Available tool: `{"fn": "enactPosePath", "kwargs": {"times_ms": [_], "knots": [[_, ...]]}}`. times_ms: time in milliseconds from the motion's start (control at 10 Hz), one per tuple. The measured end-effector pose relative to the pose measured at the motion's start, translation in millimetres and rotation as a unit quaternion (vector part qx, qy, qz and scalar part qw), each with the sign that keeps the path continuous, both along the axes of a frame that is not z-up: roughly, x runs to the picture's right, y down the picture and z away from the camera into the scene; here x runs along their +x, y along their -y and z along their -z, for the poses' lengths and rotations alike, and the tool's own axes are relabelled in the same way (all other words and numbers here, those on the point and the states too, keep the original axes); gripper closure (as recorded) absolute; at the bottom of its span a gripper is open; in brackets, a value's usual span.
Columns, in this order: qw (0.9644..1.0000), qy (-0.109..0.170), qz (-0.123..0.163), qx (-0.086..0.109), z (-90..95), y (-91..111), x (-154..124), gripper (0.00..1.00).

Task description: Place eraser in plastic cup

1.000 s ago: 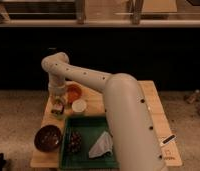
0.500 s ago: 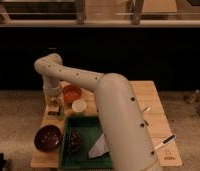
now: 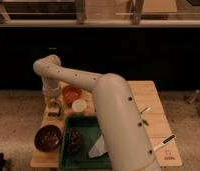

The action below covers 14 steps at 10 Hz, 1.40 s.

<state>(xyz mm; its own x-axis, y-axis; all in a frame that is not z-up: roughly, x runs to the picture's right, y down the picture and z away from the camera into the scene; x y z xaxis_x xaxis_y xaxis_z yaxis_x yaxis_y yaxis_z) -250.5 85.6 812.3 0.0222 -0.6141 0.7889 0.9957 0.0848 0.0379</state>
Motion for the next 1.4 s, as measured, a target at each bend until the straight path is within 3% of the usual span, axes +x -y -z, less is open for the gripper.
{"fn": "enactPosePath", "kwargs": {"times_ms": [300, 1000, 1100, 1400], "knots": [[1.0000, -0.006, -0.001, -0.003, -3.7, -2.6, 3.4, 0.95], [0.9997, -0.020, -0.012, 0.008, -7.1, -5.2, 0.1, 0.26], [0.9997, -0.019, -0.013, 0.008, -6.6, -4.0, -0.3, 0.21], [0.9996, -0.019, -0.018, 0.005, -6.8, -2.9, 0.3, 0.20]]}}
